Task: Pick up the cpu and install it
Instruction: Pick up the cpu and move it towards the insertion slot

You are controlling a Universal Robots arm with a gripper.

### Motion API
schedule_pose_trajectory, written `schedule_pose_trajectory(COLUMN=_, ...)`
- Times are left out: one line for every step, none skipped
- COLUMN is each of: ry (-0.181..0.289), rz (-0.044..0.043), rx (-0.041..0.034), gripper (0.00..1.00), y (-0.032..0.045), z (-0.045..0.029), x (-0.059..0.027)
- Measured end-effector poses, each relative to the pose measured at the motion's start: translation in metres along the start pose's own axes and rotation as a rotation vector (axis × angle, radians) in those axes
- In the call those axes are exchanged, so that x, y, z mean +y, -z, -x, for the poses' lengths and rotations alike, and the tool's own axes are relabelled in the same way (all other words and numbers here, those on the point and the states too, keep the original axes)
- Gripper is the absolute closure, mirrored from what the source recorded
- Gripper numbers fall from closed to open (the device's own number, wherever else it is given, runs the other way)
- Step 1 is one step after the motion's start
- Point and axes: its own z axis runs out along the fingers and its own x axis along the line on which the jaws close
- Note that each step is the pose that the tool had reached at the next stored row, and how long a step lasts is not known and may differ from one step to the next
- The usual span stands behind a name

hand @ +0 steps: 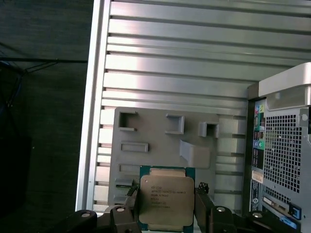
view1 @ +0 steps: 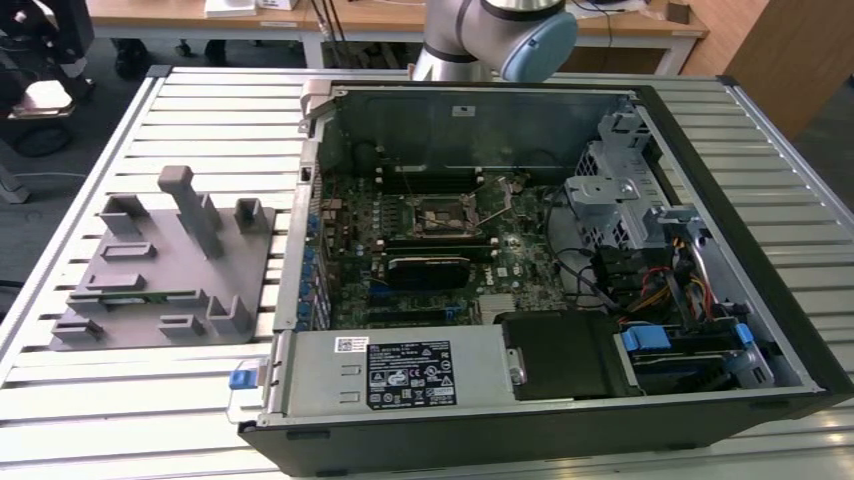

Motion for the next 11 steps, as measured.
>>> schedule_pose_trajectory(ry=0.000, rz=0.0000, rx=0.0000, gripper=0.45, y=-0.0001, z=0.0030, x=-0.0002)
schedule_pose_trajectory(ry=0.000, rz=0.0000, rx=0.0000, gripper=0.45, y=-0.0001, z=0.0064, x=-0.0004)
schedule_pose_trajectory(ry=0.000, rz=0.0000, rx=0.0000, gripper=0.45, y=-0.0002, z=0.0098, x=-0.0005)
schedule_pose_trajectory(ry=0.000, rz=0.0000, rx=0.0000, gripper=0.45, y=-0.0002, z=0.0132, x=-0.0007)
schedule_pose_trajectory(ry=0.000, rz=0.0000, rx=0.0000, gripper=0.45, y=-0.0003, z=0.0170, x=-0.0010)
schedule_pose_trajectory(ry=0.000, rz=0.0001, rx=-0.0001, gripper=0.45, y=-0.0004, z=0.0204, x=-0.0012)
schedule_pose_trajectory(ry=0.000, rz=0.0000, rx=0.0000, gripper=0.45, y=-0.0004, z=0.0239, x=-0.0014)
schedule_pose_trajectory(ry=0.000, rz=0.0000, rx=0.0000, gripper=0.45, y=-0.0005, z=0.0274, x=-0.0016)
schedule_pose_trajectory(ry=0.000, rz=0.0000, rx=0.0000, gripper=0.45, y=-0.0005, z=0.0308, x=-0.0018)
schedule_pose_trajectory(ry=0.000, rz=0.0000, rx=0.0000, gripper=0.45, y=-0.0006, z=0.0341, x=-0.0020)
schedule_pose_trajectory(ry=0.000, rz=0.0001, rx=-0.0001, gripper=0.45, y=-0.0007, z=0.0371, x=-0.0021)
